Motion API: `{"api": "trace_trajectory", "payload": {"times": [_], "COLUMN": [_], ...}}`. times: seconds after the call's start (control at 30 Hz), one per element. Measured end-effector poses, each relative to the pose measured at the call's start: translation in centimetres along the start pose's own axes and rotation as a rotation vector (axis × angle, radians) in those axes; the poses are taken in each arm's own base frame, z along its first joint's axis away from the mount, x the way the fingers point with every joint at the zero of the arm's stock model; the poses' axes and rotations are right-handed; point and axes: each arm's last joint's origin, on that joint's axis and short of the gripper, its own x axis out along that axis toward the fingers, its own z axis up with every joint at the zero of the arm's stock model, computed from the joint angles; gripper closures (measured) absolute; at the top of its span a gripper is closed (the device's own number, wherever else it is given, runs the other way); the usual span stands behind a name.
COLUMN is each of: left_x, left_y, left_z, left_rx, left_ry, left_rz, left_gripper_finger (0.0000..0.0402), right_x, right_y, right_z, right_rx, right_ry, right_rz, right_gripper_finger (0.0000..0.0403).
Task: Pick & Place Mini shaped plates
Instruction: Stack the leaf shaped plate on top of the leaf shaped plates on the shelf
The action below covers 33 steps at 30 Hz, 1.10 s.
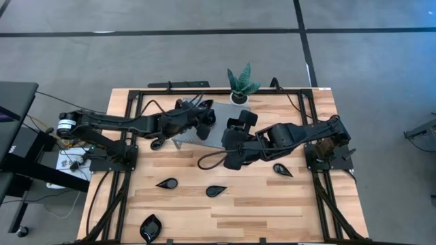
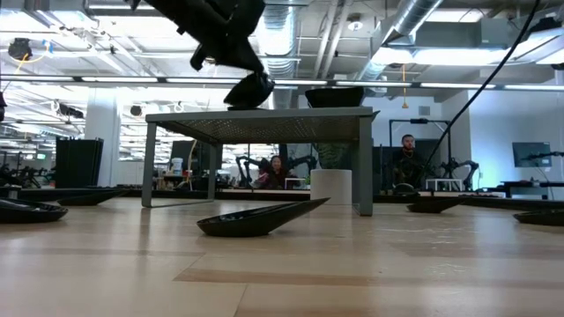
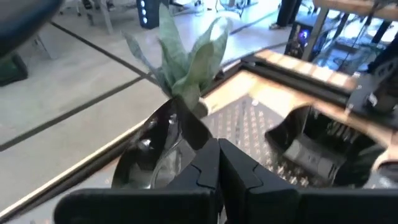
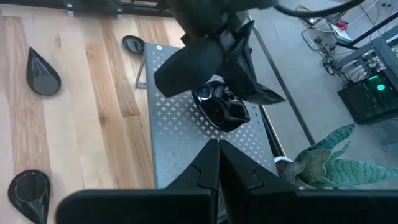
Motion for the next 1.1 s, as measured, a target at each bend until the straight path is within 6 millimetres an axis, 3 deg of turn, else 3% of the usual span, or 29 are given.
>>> {"api": "trace_trajectory", "payload": {"times": [0.47,0.7,0.9,1.1], "left_x": [1.4,2.0,1.8,0.3], "left_y": [-0.8,-0.7,-0.3,1.3], "left_z": [-1.9,-2.4,-1.7,0.2], "left_rx": [-0.047,-0.028,-0.048,0.052], "left_ry": [0.096,0.107,0.073,0.005], "left_rz": [0.019,0.047,0.047,0.123], "left_gripper_finger": [0.0395,0.0348,0.0308,0.031], "right_x": [0.0,0.0,-0.1,-0.3], "right_y": [0.0,0.0,0.1,0.3], "right_z": [0.0,0.0,-0.1,-0.3], "right_rx": [-0.002,-0.002,-0.006,-0.023], "right_ry": [0.002,0.001,0.003,0.015], "right_rz": [0.0,0.001,0.002,0.006], "right_gripper_finger": [0.0403,0.0403,0.0403,0.0403]}}
